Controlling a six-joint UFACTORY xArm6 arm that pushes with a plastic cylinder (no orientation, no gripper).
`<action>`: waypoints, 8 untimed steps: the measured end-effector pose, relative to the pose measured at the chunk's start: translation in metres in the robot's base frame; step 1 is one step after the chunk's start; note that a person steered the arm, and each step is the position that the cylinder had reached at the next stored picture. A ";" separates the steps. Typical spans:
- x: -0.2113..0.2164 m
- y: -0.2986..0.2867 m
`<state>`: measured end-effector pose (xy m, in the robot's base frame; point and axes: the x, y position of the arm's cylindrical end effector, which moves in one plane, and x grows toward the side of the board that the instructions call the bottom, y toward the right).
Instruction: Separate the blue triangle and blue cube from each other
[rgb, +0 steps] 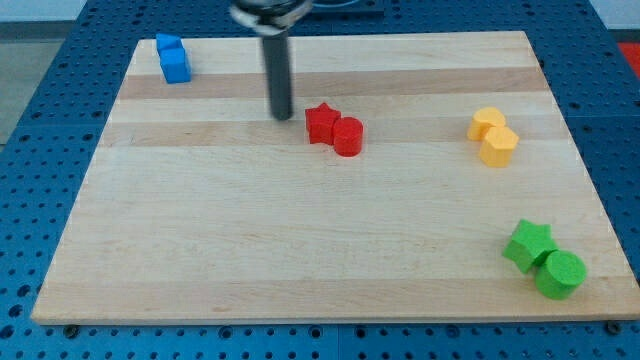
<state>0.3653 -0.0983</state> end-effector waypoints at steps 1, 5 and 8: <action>0.016 -0.086; 0.034 -0.207; -0.142 -0.201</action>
<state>0.2231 -0.2993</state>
